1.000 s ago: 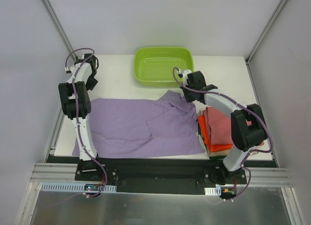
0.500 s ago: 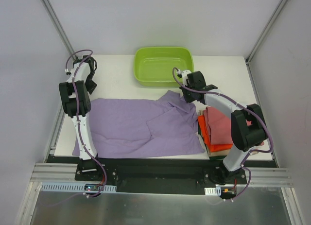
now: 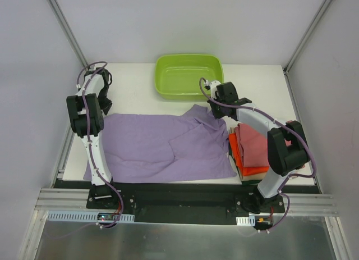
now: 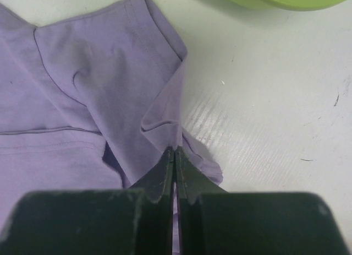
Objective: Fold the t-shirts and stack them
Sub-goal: Grap the side of the flattened tshirt furthest away from the robot with both arms
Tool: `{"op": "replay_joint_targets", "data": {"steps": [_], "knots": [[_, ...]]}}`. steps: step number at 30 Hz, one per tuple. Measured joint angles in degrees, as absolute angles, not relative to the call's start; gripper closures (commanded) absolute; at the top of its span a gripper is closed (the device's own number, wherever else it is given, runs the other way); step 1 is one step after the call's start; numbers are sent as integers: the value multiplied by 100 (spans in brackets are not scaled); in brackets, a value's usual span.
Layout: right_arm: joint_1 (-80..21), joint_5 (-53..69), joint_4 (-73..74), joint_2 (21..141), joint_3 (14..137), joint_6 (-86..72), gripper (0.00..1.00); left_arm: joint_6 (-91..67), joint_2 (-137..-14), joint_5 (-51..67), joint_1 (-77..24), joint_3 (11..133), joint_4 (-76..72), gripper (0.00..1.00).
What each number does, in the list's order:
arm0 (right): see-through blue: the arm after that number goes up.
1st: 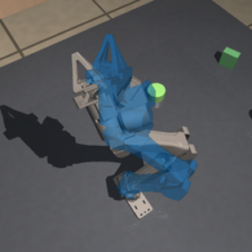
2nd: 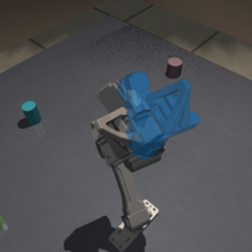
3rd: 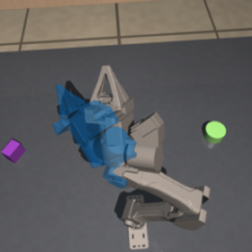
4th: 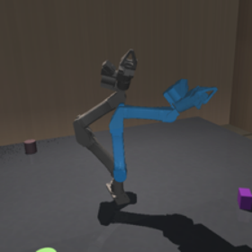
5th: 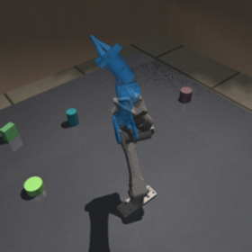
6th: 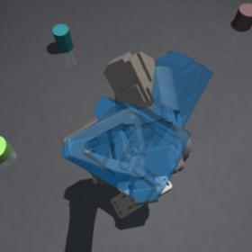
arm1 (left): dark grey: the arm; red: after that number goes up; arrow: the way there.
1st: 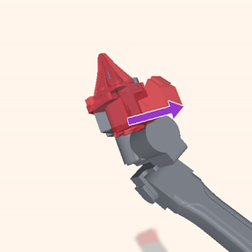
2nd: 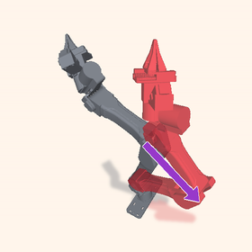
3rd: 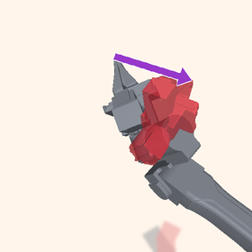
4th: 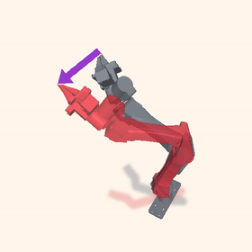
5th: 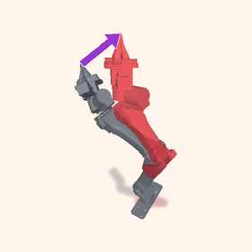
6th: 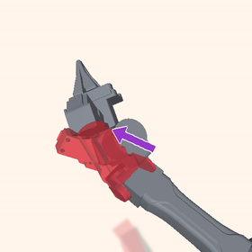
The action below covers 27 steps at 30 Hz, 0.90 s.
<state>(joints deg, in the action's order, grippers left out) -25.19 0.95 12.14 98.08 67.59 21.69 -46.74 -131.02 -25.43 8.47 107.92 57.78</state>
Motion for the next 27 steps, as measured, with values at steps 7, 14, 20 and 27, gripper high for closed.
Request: {"op": "replay_joint_targets", "data": {"steps": [7,14,20,27], "knots": [[-2519,104,1214,9743,6759,2185,99,-4633,-13126,-2401,847,10785,5852,85],[-2519,123,1194,9706,6759,2191,99,-4578,-13133,-2318,847,10700,5896,100],[-2519,156,1170,9699,6759,2213,99,-4591,-12903,-2469,847,10339,5789,100],[-2519,143,1157,9701,6882,2211,99,-4407,-12407,-2053,847,10007,5356,100]]}}
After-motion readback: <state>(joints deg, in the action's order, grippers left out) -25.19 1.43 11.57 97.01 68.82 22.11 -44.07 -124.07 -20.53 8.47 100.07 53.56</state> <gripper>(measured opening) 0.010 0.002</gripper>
